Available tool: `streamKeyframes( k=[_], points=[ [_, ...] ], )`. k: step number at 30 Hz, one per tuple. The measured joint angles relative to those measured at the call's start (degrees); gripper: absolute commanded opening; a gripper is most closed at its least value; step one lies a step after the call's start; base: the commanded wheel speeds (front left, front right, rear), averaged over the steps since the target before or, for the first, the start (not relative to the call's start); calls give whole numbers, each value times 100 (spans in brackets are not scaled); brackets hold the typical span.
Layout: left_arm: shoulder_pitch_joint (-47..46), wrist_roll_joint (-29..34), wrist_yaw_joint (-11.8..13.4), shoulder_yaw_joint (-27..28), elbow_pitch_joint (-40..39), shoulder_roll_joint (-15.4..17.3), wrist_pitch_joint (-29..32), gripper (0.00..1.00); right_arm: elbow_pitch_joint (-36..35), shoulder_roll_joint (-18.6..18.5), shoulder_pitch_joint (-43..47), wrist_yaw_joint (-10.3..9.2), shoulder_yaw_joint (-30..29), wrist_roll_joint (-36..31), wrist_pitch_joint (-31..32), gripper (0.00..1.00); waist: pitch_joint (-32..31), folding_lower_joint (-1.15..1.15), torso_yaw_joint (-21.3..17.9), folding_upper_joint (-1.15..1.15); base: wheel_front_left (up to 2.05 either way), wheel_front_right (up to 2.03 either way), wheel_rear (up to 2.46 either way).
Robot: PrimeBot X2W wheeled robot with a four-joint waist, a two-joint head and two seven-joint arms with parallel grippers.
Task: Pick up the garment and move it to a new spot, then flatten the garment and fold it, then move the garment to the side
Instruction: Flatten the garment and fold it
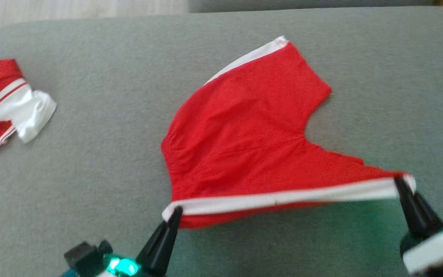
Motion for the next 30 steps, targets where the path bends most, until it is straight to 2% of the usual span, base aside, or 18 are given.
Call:
streamKeyframes(
  k=[1, 4, 9, 13, 16, 22, 25, 29, 30],
  points=[
    [-50, -10, -21, 3, 4, -16, 1, 0, -37, 1, -132, -1, -5, -15, 124, 0, 22, 0, 58, 0, 0, 0, 0],
    [-539, -330, -85, 22, 3, -234, 123, 0, 97, -2, -1271, -1, -2, -235, 625, 0, 244, 1, 238, 0, 0, 0, 0],
    [-1654, -890, -145, 162, 120, -594, 464, 0, 786, -24, -3138, -1, -108, -650, 1295, 0, 599, 3, 596, 0, 0, 0, 0],
    [-2429, -1337, -145, 188, 667, -1010, 809, 0, 1608, -44, -4310, -1, -170, -884, 1859, 0, 917, 3, 953, 0, 0, 0, 0],
    [-2929, -1392, -145, 204, 1283, -1290, 873, 0, 2253, -53, -5019, -1, -232, -1173, 1992, 0, 1148, 4, 1208, 0, 0, 0, 0],
    [-3547, -1561, -149, 252, 2192, -1804, 859, 0, 3339, -71, -5875, -1, -308, -1656, 1946, 0, 1487, 3, 1560, 0, 0, 0, 0],
    [-3734, -1589, -149, 192, 2459, -1908, 864, 0, 3696, -77, -6054, -1, -366, -2052, 1870, 0, 1614, 2, 1618, 0, 0, 0, 0],
    [-3902, -1672, -149, 119, 2564, -1983, 850, 0, 4029, -118, -6256, -1, -441, -2195, 1719, 0, 1692, 1, 1639, 0, 0, 0, 0],
    [-3926, -1691, -149, 96, 2573, -1994, 816, 4, 4081, -119, -6303, -1, -456, -2212, 1691, 0, 1701, 1, 1635, 0, 0, 0, 0]
  ],
)
